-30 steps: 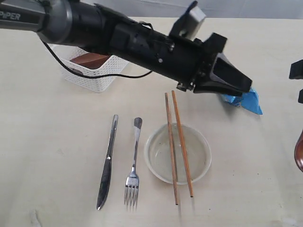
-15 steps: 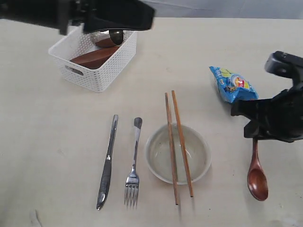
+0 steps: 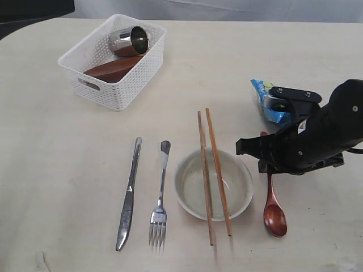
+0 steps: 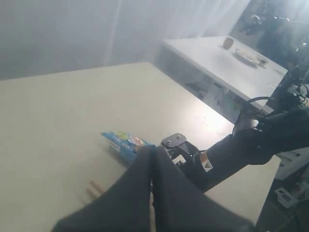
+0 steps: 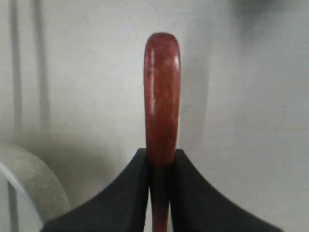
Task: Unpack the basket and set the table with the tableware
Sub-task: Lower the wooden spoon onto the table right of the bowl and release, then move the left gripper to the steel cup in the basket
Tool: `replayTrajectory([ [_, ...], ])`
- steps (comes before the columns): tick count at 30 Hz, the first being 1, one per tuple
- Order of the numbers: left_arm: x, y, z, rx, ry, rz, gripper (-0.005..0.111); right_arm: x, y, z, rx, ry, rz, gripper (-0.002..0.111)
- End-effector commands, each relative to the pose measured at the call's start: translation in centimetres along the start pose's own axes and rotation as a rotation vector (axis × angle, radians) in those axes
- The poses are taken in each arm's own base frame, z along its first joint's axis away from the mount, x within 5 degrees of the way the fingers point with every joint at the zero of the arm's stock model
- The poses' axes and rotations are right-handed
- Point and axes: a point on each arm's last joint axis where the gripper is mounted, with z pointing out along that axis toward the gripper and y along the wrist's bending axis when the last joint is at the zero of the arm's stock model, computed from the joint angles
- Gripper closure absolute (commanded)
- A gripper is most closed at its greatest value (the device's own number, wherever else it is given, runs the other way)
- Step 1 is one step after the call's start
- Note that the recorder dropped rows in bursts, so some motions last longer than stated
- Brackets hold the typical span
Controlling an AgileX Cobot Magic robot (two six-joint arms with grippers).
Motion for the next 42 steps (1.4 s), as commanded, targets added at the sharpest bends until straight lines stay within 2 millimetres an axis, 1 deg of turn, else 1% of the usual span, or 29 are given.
replayTrajectory([
  [1, 0.0, 0.1, -0.1, -0.013, -0.007, -0.007, 0.107, 0.0, 0.0, 0.1, 0.001, -0.014, -0.003, 0.109],
  [9, 0.0, 0.1, -0.1, -0.015, -0.007, -0.007, 0.107, 0.1, 0.0, 0.2, 0.005, -0.001, -0.005, 0.108],
  [15, 0.0, 0.1, -0.1, -0.014, -0.008, -0.021, 0.107, 0.2, -0.3, 1.5, 0.028, 0.037, 0.010, 0.108],
  [16, 0.0, 0.1, -0.1, -0.014, -0.008, -0.021, 0.107, 0.2, -0.3, 1.5, 0.027, 0.033, 0.017, 0.101],
  [17, 0.0, 0.1, -0.1, -0.016, -0.005, -0.017, 0.107, 0.2, -0.3, 1.5, 0.027, 0.030, 0.017, 0.089],
  [19, 0.0, 0.1, -0.1, -0.017, -0.004, -0.013, 0.107, 0.2, -0.3, 1.5, 0.027, 0.030, 0.029, 0.079],
  [24, 0.1, 0.4, -0.1, -0.049, 0.002, 0.015, 0.107, 0.1, -0.2, 1.2, 0.023, 0.027, 0.036, 0.079],
  [29, 0.1, 1.1, -0.2, -0.126, 0.007, 0.068, 0.107, 0.4, 0.2, -1.9, -0.010, 0.021, 0.027, 0.079],
  [32, 0.1, 1.3, -0.2, -0.150, 0.009, 0.078, 0.107, 0.8, 0.4, -4.3, -0.037, -0.009, -0.001, 0.079],
  [35, 0.0, 2.0, -0.3, -0.224, 0.004, 0.080, 0.107, 1.3, 0.5, -7.1, -0.077, -0.086, -0.032, 0.079],
  [37, 0.3, 3.1, 0.0, -0.295, 0.046, 0.130, 0.107, 1.4, 0.5, -9.0, -0.113, -0.175, -0.044, 0.079],
  [39, 0.7, 4.6, 0.7, -0.364, 0.120, 0.177, 0.107, 1.5, 0.6, -10.5, -0.137, -0.237, -0.055, 0.079],
  [42, 0.9, 7.4, 2.8, -0.422, 0.293, 0.278, 0.107, 1.8, 0.8, -12.5, -0.158, -0.260, -0.069, 0.079],
])
